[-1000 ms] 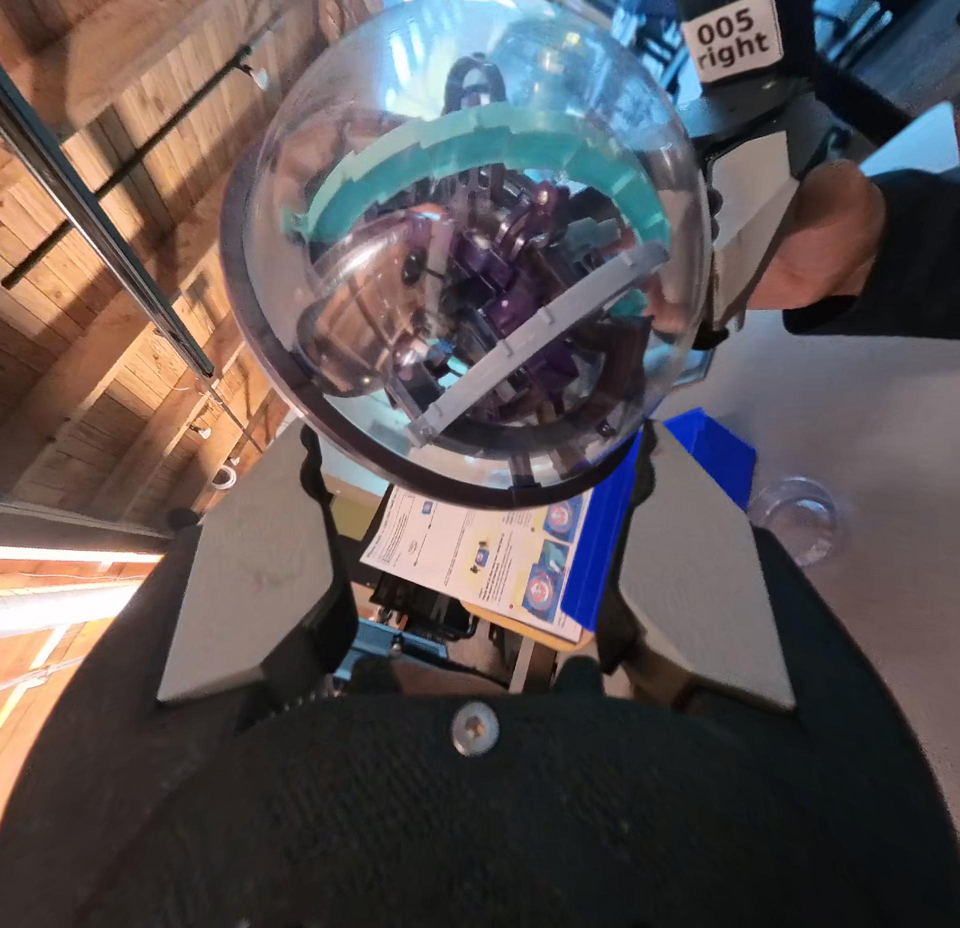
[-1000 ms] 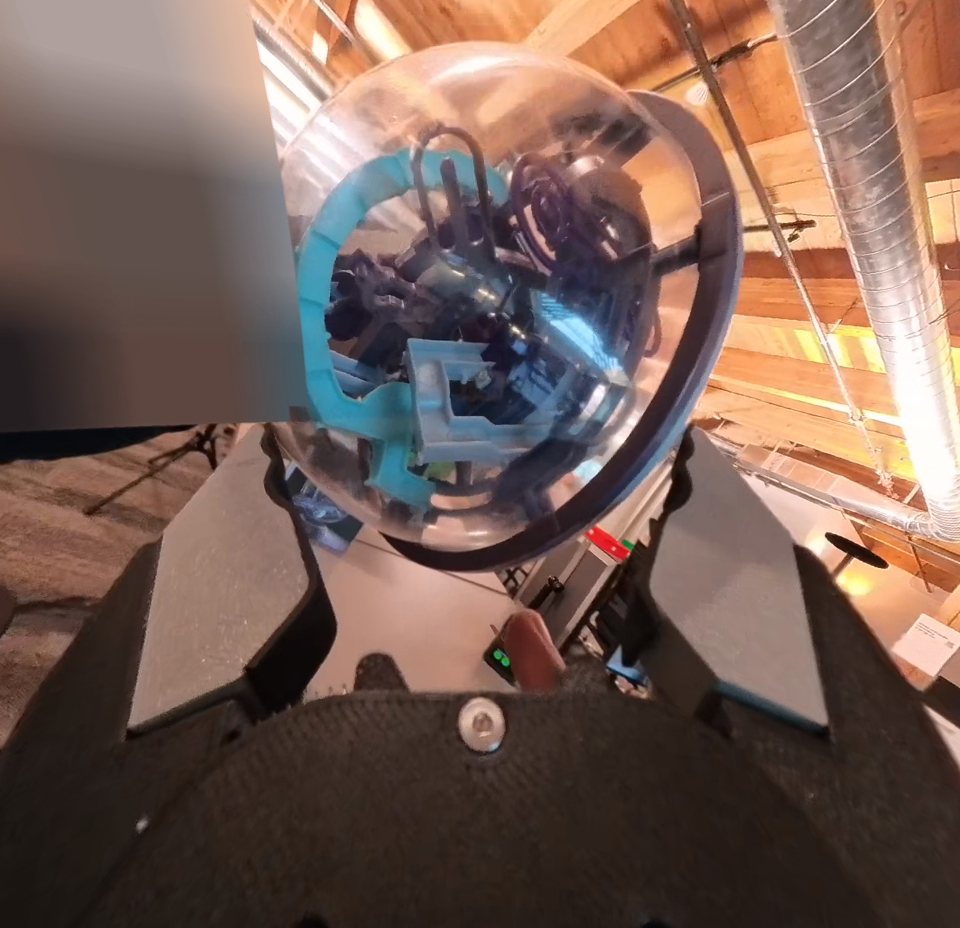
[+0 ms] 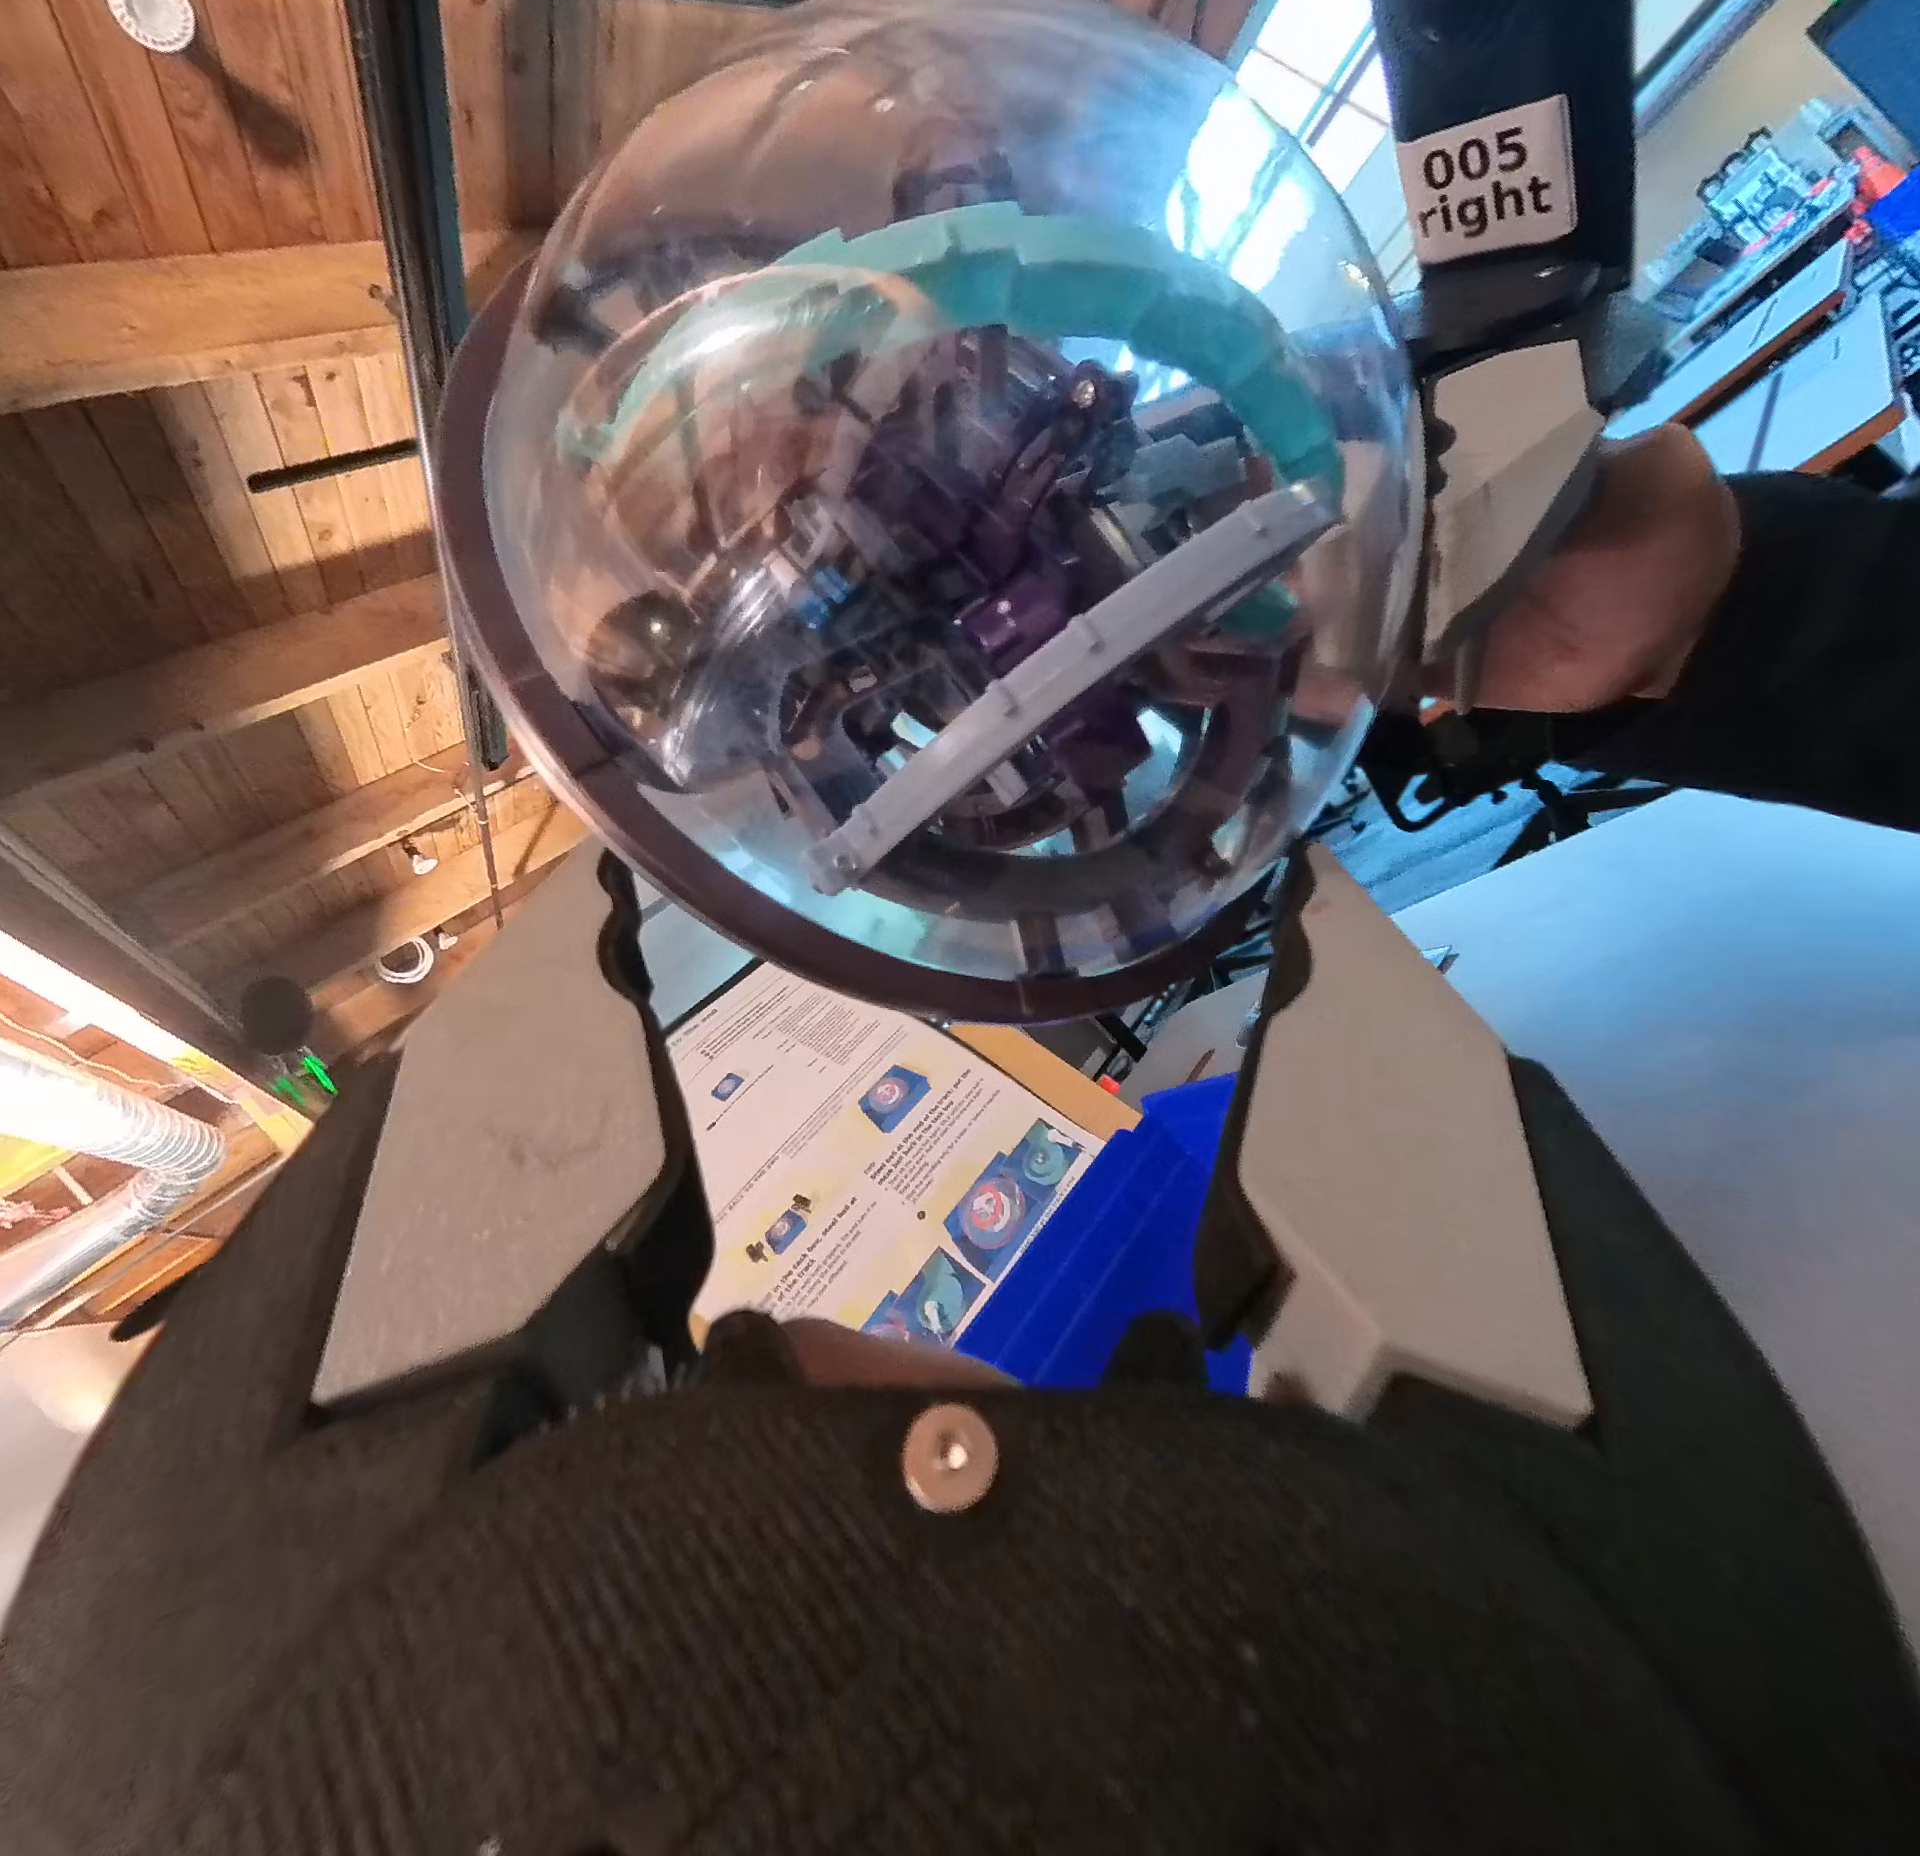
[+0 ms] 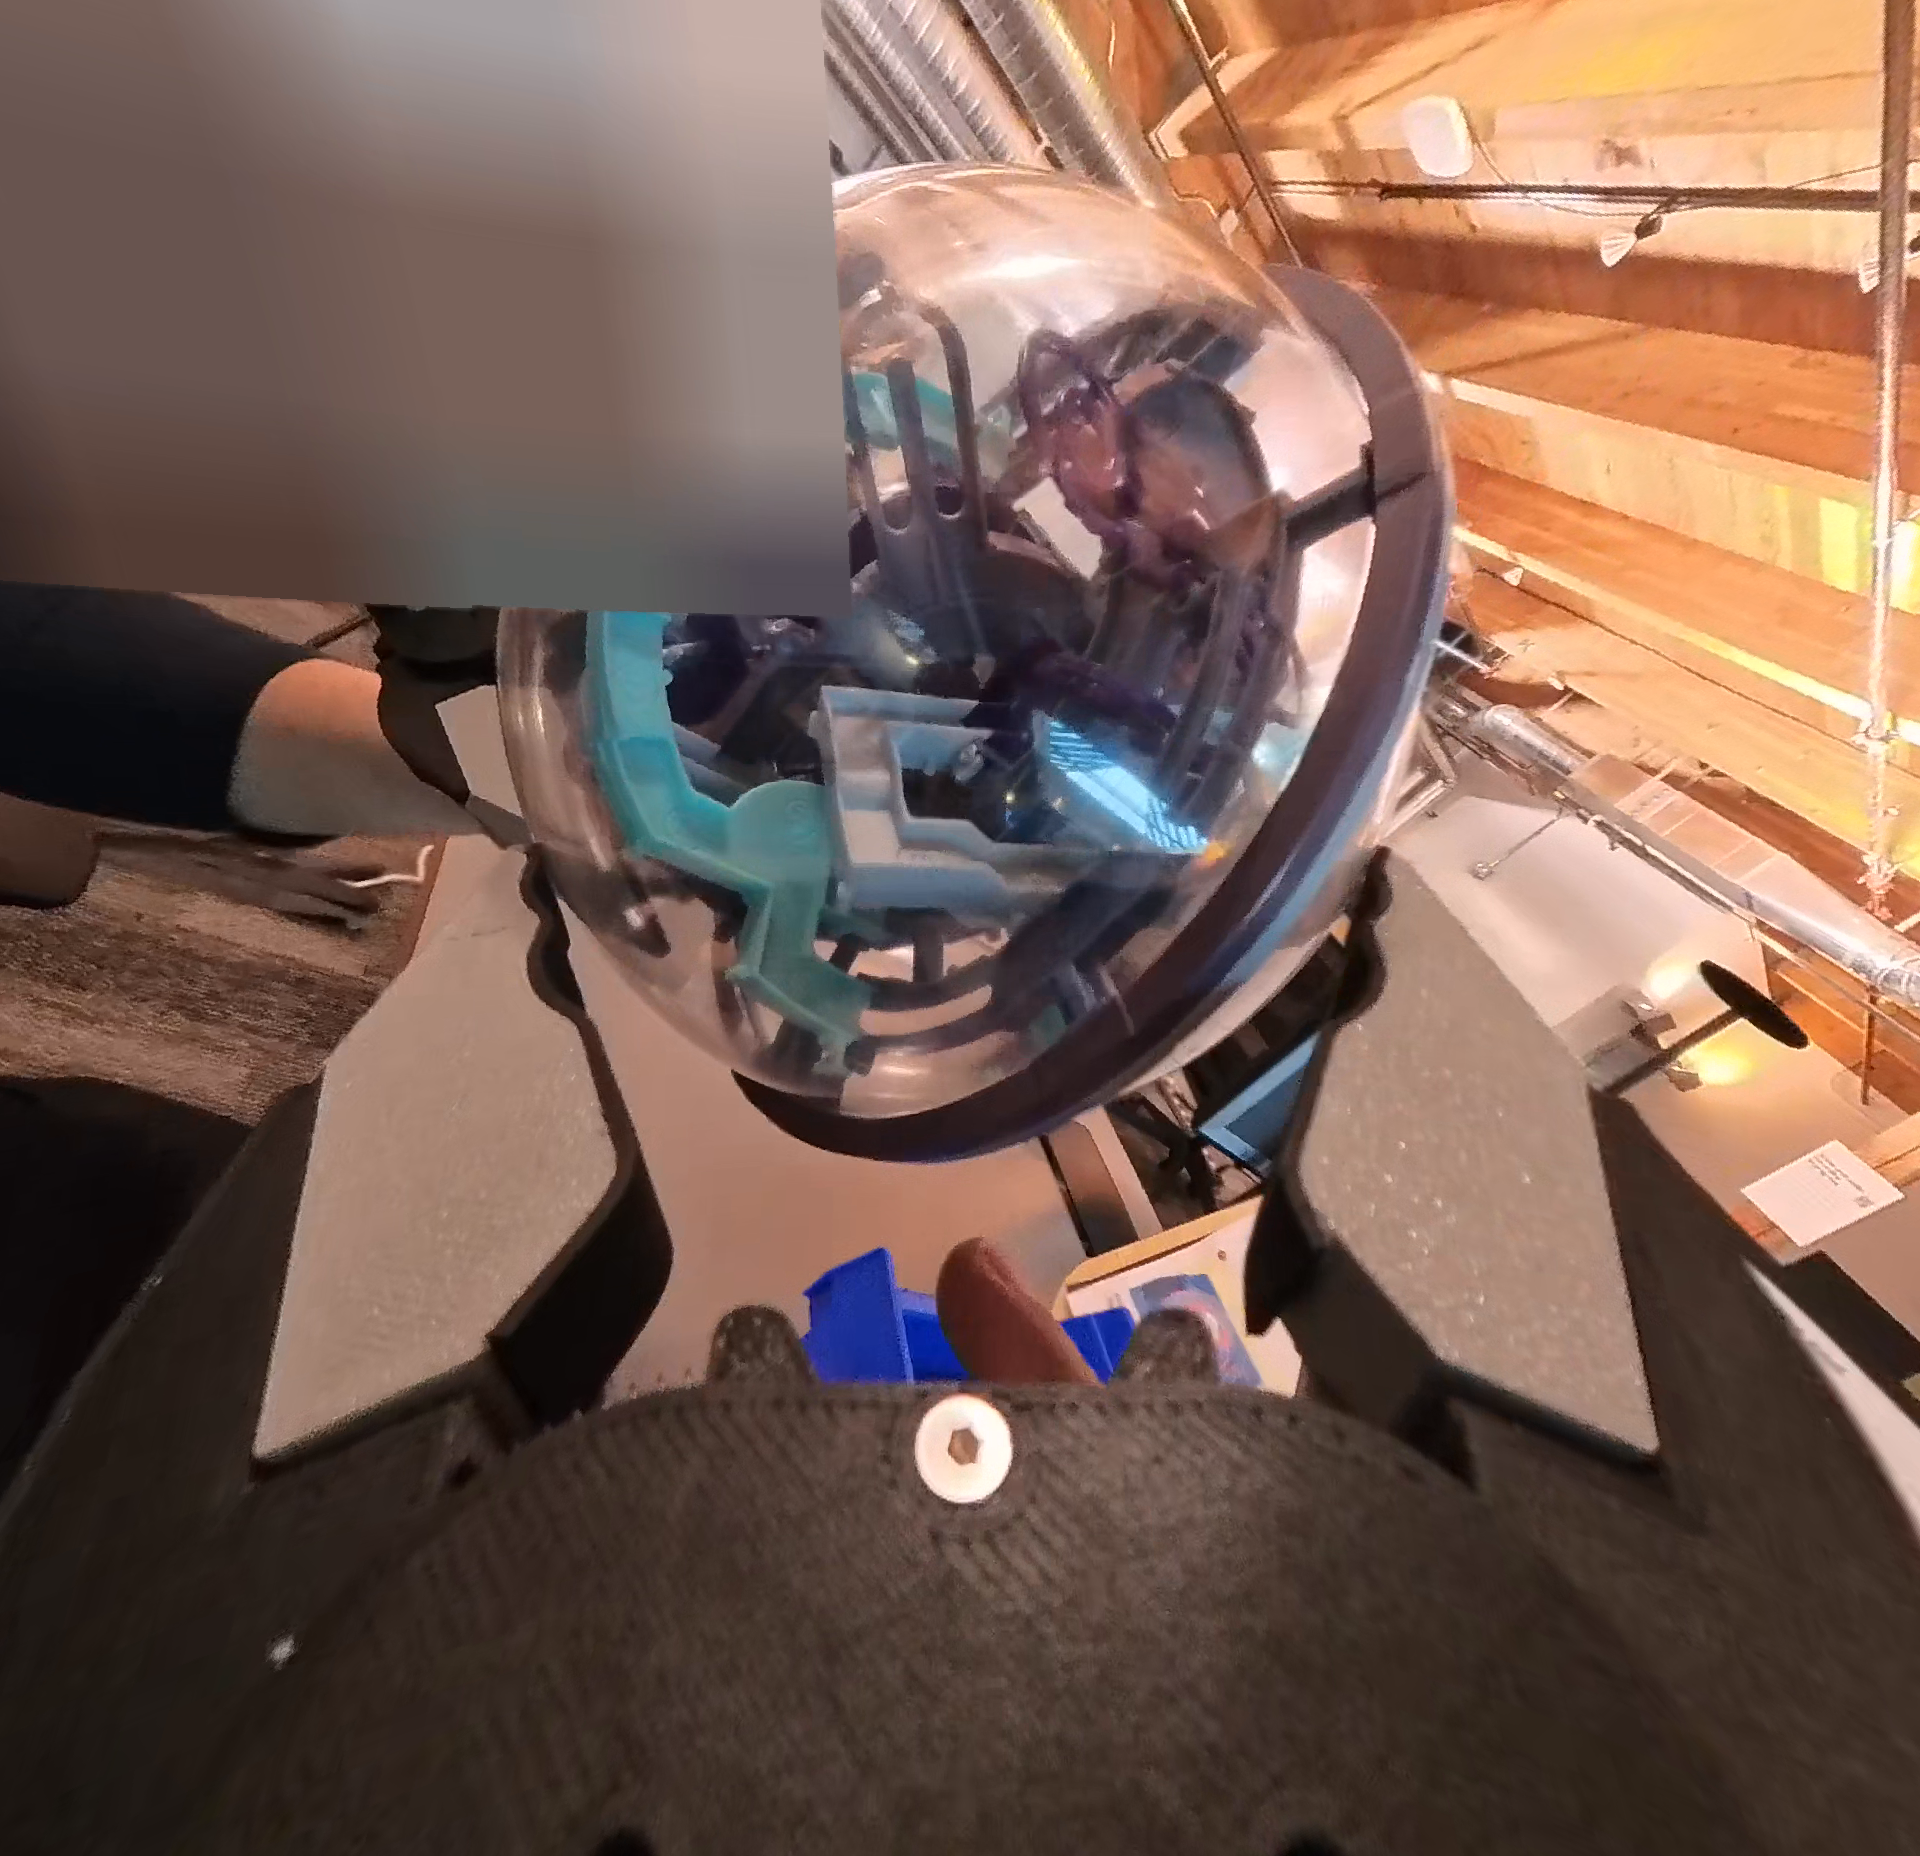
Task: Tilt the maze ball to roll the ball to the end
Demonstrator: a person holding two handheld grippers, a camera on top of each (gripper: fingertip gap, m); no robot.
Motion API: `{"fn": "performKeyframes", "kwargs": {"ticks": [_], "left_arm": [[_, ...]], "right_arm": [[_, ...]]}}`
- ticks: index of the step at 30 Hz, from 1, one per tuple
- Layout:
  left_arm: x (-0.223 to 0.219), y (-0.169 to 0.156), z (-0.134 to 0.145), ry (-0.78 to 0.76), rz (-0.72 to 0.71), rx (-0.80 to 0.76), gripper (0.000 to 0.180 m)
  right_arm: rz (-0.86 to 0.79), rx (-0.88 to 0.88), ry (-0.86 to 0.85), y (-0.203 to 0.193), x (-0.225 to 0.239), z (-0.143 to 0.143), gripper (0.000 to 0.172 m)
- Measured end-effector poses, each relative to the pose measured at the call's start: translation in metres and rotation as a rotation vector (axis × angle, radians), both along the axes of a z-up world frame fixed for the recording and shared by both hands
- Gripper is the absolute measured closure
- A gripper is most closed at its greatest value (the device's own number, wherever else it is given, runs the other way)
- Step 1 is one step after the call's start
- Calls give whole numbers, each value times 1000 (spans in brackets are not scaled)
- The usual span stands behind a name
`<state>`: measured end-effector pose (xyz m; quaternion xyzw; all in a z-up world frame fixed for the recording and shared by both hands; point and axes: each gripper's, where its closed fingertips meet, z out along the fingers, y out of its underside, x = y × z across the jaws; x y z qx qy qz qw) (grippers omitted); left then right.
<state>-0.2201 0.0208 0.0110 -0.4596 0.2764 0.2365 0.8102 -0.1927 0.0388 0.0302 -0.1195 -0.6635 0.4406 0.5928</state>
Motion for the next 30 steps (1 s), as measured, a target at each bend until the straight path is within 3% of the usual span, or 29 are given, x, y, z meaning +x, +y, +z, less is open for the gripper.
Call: {"fn": "performKeyframes", "kwargs": {"ticks": [4, 13, 19, 24, 30], "left_arm": [[-8, 9, -11, -61, -19, -25, 61], [-26, 11, -33, -16, 24, -268, 60], [-27, 4, -40, 29, 82, -300, 60], [-27, -1, -29, 94, 118, -316, 61], [-19, -6, -2, 146, 147, -241, 59]], "right_arm": [[14, -33, -18, 7, -8, -8, 29], [72, -317, -112, 22, -31, -49, 30], [140, -361, -64, 16, -35, -60, 30], [148, -358, -36, 13, -36, -53, 30], [144, -266, 26, 6, -27, -24, 30]]}}
